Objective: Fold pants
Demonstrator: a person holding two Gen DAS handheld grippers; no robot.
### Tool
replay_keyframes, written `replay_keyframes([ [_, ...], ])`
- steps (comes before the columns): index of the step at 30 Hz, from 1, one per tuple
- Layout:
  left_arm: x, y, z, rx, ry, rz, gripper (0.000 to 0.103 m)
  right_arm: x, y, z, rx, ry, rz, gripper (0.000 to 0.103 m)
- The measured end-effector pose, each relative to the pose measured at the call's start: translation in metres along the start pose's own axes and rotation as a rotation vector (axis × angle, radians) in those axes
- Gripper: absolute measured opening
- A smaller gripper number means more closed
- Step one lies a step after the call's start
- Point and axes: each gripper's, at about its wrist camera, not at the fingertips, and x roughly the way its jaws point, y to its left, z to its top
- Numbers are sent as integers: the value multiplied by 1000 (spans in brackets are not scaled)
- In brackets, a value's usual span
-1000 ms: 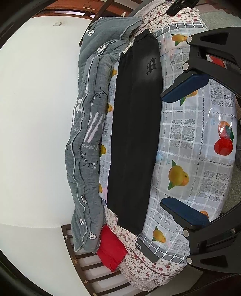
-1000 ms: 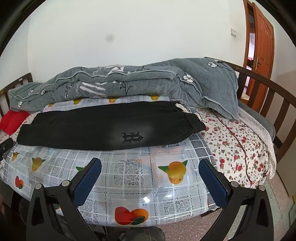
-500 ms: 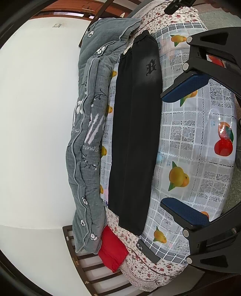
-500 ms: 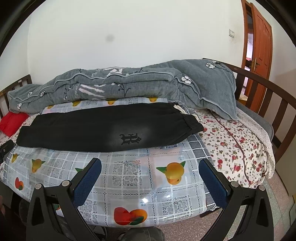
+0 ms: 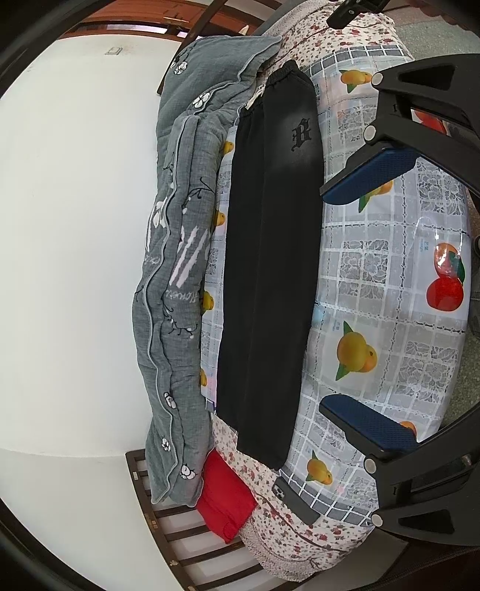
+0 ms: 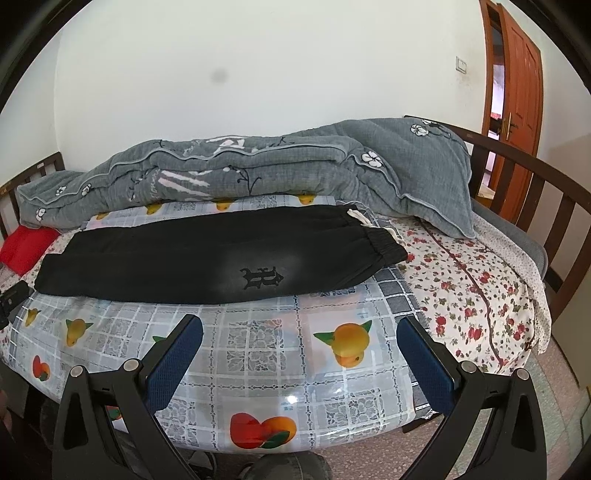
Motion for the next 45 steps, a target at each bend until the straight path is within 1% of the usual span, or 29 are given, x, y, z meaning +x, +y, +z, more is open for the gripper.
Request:
replay_keyframes([
  [16,-1,-1,0,0,-3,1,103,-1,-1,0,-1,-4,0,103],
  [27,1,-1,6,-4,-11,7,103,-2,11,1,-11,-19,9,103],
  [34,18,4,5,-4,5,12,103,10,12,0,-16,-1,28,103],
  [45,67,5,-7,6,74,28,103,55,20,-7,-21,47,15,103],
])
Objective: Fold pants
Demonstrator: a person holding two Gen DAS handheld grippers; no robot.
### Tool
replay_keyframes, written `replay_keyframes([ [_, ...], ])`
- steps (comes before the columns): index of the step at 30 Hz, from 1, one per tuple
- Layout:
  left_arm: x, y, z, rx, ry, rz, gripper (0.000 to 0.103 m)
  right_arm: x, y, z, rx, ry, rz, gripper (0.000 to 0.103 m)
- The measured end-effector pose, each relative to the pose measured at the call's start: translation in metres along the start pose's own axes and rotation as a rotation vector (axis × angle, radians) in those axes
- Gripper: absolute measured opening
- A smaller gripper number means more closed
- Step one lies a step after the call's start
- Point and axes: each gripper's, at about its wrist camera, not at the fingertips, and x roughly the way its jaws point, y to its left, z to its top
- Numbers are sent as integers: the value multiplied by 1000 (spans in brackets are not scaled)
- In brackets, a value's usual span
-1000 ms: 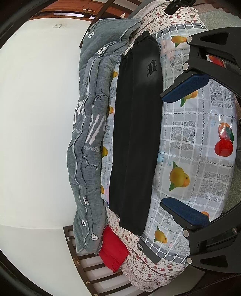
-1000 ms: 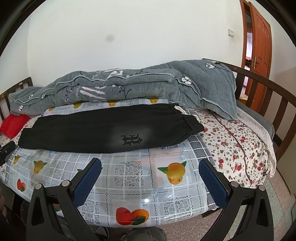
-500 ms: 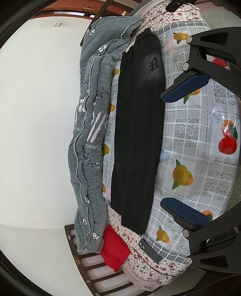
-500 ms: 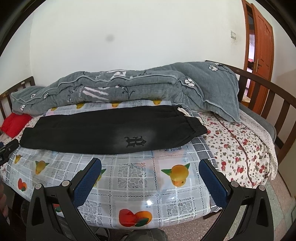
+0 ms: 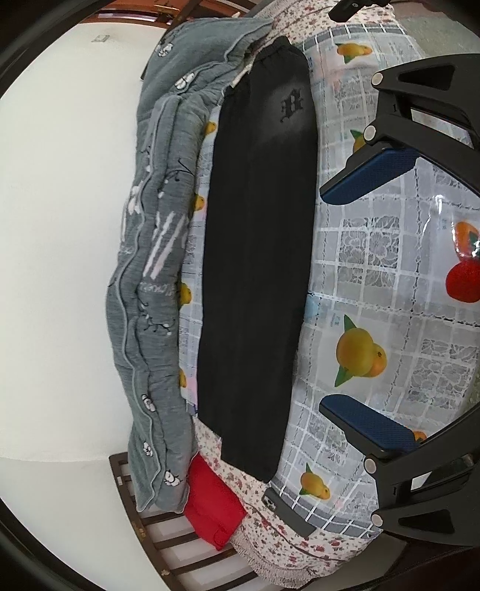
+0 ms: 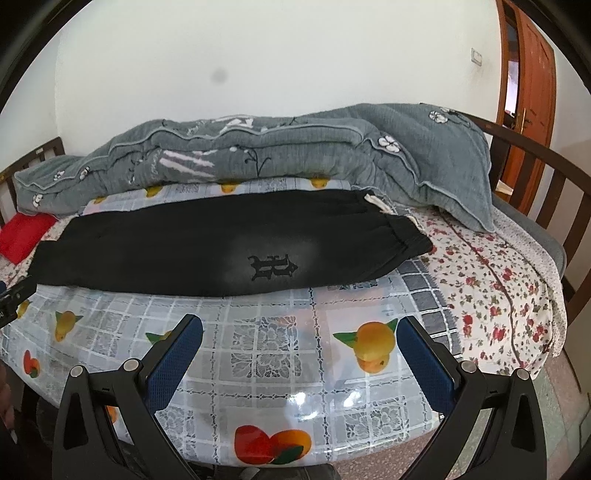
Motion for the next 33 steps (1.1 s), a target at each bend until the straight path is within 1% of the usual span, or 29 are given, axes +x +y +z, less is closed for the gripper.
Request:
replay_keyframes([
  [6,38,2,-5,-6,59,6,103,34,4,-3,14,35,-7,103],
  [10,65,9,-8,-41,110,-19,103,59,3,-7,47,71,8,102],
  [12,78,14,-11,-58,124,-24,103,75,6,-10,62,89,16,101],
  [13,87,19,-13,-67,136,-26,103,82,8,-11,61,100,16,98],
  [14,92,23,-16,-73,145,-25,103,89,9,-11,56,112,10,95],
  [17,113,46,-22,-127,183,-41,100,107,11,-13,44,122,-12,93],
  [18,120,58,-25,-160,187,-47,100,110,10,-13,43,117,-16,92],
  [20,129,79,-29,-214,192,-69,99,118,6,-12,47,113,-29,84],
  [21,134,91,-31,-244,194,-87,98,123,1,-10,56,114,-33,82],
  [23,139,114,-35,-306,170,-111,98,130,-5,-7,71,117,-20,78],
  [26,144,138,-36,-340,135,-130,98,142,-19,-3,116,111,21,76],
  [30,161,159,-30,-379,133,-159,98,160,-32,-3,162,134,50,75],
  [31,166,163,-27,-396,133,-163,97,165,-35,-3,179,137,56,75],
  [33,176,171,-21,-430,123,-164,90,173,-42,-3,226,142,92,75],
])
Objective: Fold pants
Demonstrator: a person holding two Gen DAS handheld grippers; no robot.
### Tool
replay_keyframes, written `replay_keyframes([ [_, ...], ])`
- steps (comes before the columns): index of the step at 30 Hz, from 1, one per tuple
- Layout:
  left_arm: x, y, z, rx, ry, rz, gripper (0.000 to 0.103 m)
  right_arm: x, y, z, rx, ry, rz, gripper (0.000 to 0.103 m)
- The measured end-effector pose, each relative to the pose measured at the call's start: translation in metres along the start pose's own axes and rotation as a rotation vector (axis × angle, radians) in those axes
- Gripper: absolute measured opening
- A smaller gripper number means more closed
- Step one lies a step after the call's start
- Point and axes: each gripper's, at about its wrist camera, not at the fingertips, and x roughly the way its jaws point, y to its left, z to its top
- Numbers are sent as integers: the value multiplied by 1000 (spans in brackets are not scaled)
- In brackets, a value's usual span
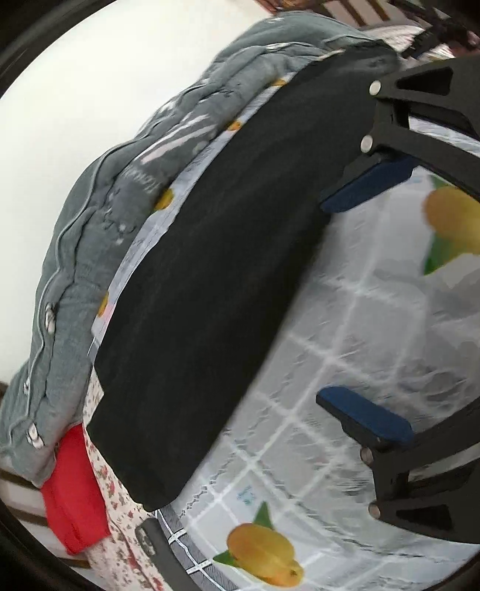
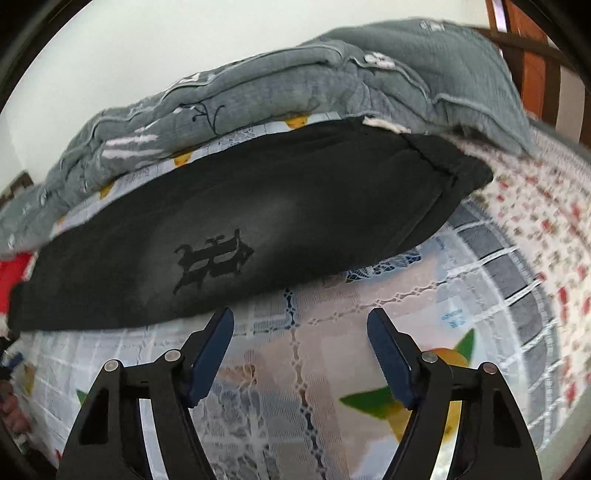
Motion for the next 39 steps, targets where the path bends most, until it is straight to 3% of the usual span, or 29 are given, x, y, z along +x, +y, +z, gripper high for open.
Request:
replay_keyframes([
  [7,28,13,35,-58,-26,26,78,21,-14,18,117,0,97,75],
  [10,32,17,43,-97,-32,61,66,35,-12,27,130,8,101,72],
  [12,34,19,46,-106,-33,125,30,44,-6,32,110,18,84,50],
  [13,35,19,48,-95,-28,180,20,47,-6,34,101,27,81,27],
  [14,35,20,49,-80,-25,201,9,49,-5,36,96,38,81,24],
  [17,23,19,53,-19,-43,189,8,38,-6,38,96,-3,103,17],
  [20,2,8,64,15,-98,178,8,15,0,49,59,-76,144,16],
  [26,-20,-26,101,89,-219,160,8,2,20,90,-8,-140,155,15],
  [34,21,-70,155,152,-295,194,8,27,43,142,-85,-173,138,15],
  [39,64,-95,177,209,-311,234,8,75,58,181,-116,-156,97,15],
])
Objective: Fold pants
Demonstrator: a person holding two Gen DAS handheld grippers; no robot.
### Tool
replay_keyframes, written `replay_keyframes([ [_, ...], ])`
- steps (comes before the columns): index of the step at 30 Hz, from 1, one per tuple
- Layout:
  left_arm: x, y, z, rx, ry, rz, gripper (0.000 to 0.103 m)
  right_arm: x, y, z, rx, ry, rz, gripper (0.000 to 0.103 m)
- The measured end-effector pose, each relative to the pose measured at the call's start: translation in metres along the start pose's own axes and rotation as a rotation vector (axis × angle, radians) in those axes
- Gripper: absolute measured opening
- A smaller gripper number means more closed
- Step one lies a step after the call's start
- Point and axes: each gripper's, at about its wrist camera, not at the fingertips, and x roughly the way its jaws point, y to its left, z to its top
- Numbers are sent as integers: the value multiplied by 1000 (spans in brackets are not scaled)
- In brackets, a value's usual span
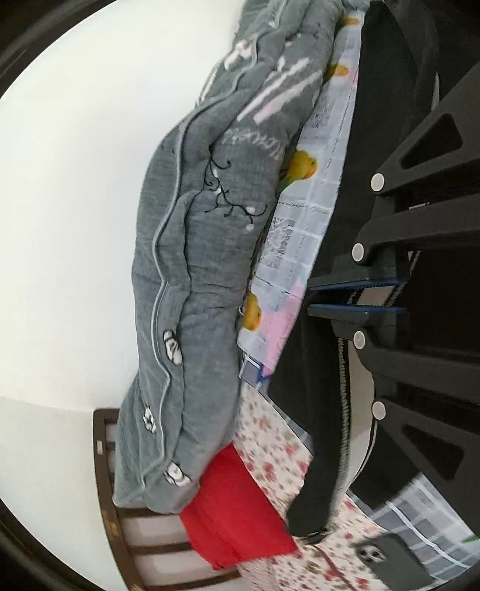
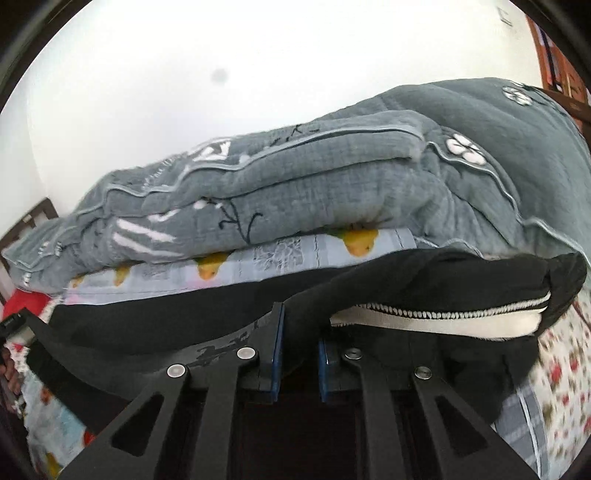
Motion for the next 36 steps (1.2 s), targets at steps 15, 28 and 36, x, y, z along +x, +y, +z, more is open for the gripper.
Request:
replay_keyframes([
  [15,-35,-6,-23,20,-16,21,73,-6,12,-17,33,-5,12,42],
  [28,-61,48,-142,-151,325,-212,76,-62,-56,-145,107,180,-87,54],
  [36,-8,65,-121,-457,379,-298,64,-27,-58,-124,255,214,20,59],
])
